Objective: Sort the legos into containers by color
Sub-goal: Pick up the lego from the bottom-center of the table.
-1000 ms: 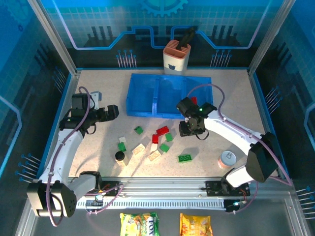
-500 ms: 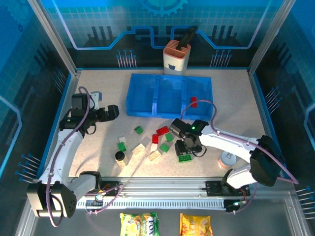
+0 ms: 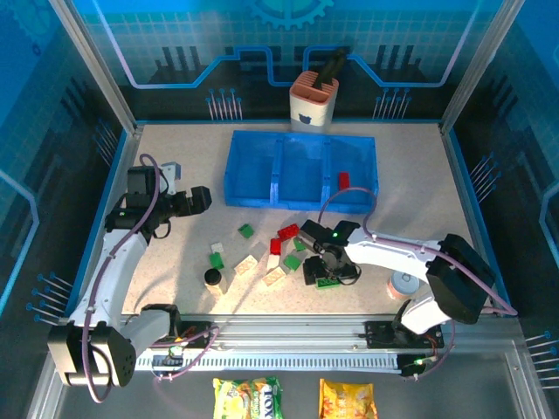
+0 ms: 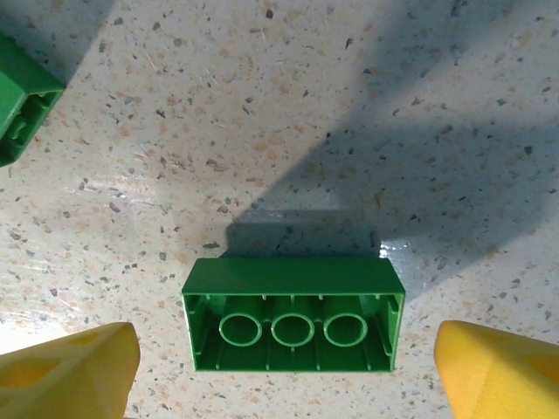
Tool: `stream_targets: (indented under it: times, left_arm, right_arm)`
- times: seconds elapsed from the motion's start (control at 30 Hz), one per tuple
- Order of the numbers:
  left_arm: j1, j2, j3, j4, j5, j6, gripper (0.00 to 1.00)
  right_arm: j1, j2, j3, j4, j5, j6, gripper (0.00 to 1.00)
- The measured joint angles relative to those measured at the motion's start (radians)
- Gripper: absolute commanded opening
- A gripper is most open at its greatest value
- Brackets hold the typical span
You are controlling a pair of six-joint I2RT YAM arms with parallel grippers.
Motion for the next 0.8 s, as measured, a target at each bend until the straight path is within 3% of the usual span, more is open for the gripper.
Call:
stream_targets:
  times: [0.8]
  left_arm:
    - [0.000, -0.009, -0.006, 0.002, 0.000, 0.000, 0.99]
  right_arm:
    - [0.000, 0.067, -0.047, 0.037, 0.004, 0.007, 0.71]
